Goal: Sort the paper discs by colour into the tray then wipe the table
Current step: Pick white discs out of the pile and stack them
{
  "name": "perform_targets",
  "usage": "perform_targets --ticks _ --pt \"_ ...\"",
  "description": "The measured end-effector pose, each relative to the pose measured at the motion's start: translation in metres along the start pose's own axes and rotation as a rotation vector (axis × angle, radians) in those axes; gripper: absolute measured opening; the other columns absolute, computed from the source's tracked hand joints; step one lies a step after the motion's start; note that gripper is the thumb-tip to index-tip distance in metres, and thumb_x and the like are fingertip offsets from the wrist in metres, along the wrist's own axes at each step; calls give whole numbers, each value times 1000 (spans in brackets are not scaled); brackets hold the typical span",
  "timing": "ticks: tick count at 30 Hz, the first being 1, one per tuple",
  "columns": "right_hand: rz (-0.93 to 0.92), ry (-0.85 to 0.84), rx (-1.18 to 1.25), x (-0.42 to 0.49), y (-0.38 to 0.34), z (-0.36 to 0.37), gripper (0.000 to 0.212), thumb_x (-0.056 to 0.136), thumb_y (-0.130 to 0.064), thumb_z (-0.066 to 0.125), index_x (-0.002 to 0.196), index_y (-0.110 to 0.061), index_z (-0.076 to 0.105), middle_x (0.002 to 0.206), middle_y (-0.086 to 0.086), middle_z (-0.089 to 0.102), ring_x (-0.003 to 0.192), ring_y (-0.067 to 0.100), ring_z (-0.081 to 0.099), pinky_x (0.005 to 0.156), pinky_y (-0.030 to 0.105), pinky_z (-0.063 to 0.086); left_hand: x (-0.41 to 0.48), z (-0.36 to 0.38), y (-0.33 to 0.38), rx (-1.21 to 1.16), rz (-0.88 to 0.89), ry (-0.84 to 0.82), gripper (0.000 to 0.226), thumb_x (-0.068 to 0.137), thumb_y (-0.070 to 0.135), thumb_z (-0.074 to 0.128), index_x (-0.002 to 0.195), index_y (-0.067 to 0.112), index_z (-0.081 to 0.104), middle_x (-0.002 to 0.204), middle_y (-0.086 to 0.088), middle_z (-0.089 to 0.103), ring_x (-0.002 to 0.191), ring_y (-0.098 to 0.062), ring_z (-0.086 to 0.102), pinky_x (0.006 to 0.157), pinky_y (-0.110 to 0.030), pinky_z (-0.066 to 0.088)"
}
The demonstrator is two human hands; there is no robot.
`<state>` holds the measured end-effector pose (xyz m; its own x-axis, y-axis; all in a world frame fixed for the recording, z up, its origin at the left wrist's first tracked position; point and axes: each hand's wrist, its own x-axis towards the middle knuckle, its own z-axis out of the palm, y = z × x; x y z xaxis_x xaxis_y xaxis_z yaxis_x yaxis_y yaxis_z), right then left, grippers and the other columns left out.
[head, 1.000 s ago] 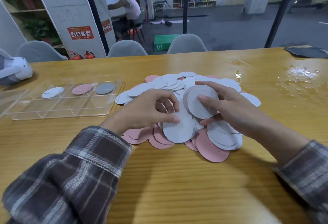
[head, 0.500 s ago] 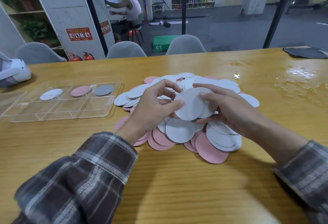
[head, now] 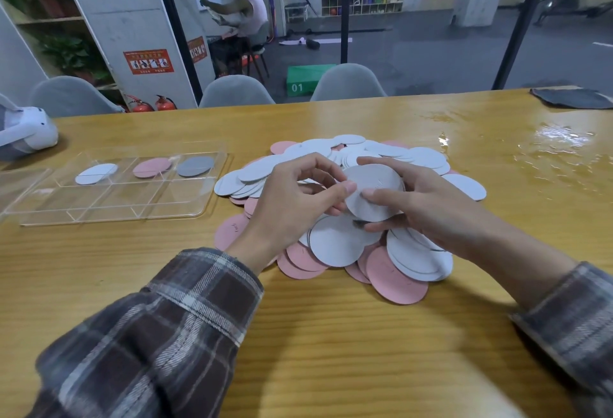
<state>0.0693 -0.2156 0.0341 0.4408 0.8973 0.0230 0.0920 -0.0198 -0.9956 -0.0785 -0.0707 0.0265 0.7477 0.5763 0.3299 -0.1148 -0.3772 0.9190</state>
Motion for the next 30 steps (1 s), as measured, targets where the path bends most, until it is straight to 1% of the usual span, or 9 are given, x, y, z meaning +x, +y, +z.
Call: perform_targets --ticks 3,6,9,12,19,23,25,27,30 --pt "-18 32 -16 0 -1 -1 48 97 -13 68 142 -24 56 132 6 65 104 23 74 84 41 63 5 -10 0 209 17 -37 12 89 20 82 86 13 74 77 0 73 63 -15 67 64 -26 55" --pt "-30 87 -67 -1 -1 -4 45 97 -16 68 139 -29 58 128 4 66 95 27 77 91 46 61 6 -24 -1 509 -3 -226 14 81 33 88 85 25 76 77 5 71 67 -18 63 65 -22 50" --pt "-40 102 -65 0 -2 -3 42 97 -17 69 135 -30 59 122 10 67 92 29 77 91 47 61 4 -29 -1 586 -13 -368 33 70 39 95 96 32 78 89 8 68 76 -17 60 69 -21 50" --pt "-45 92 -58 -1 -2 -2 40 97 -16 69 134 -28 60 121 12 68 91 31 77 85 43 63 5 -30 0 606 8 -385 38 65 39 98 98 35 78 92 10 68 79 -13 59 72 -22 50" --pt "-79 118 -80 -4 -3 -2 41 97 -15 69 135 -29 63 127 4 65 93 23 76 70 24 61 10 -40 5 382 -38 -331 22 79 16 90 92 18 72 81 -2 70 72 -10 59 68 -20 48" --pt "-57 92 -30 -2 -2 -1 39 99 -15 66 135 -29 62 127 7 67 95 26 76 82 37 64 10 -41 9 170 -66 -265 16 88 12 82 98 13 69 89 -3 71 81 -14 66 72 -29 55" --pt "-38 91 11 -1 -2 -1 36 100 -13 63 133 -27 63 127 7 68 100 26 75 85 42 63 9 -38 9 73 -80 -222 18 90 8 79 105 13 70 95 -1 70 77 -12 66 69 -23 54" --pt "-20 77 65 0 -3 -1 35 101 -11 62 132 -25 64 126 6 70 104 24 74 86 42 63 9 -32 7 39 -59 -169 23 90 5 78 111 12 71 99 -2 70 70 -10 65 66 -17 51" --pt "27 79 147 2 -4 1 32 102 -8 57 129 -22 66 124 8 71 106 24 73 84 43 63 7 -20 3 13 -24 -76 19 89 5 79 106 9 73 95 -4 74 74 -12 69 70 -24 57"
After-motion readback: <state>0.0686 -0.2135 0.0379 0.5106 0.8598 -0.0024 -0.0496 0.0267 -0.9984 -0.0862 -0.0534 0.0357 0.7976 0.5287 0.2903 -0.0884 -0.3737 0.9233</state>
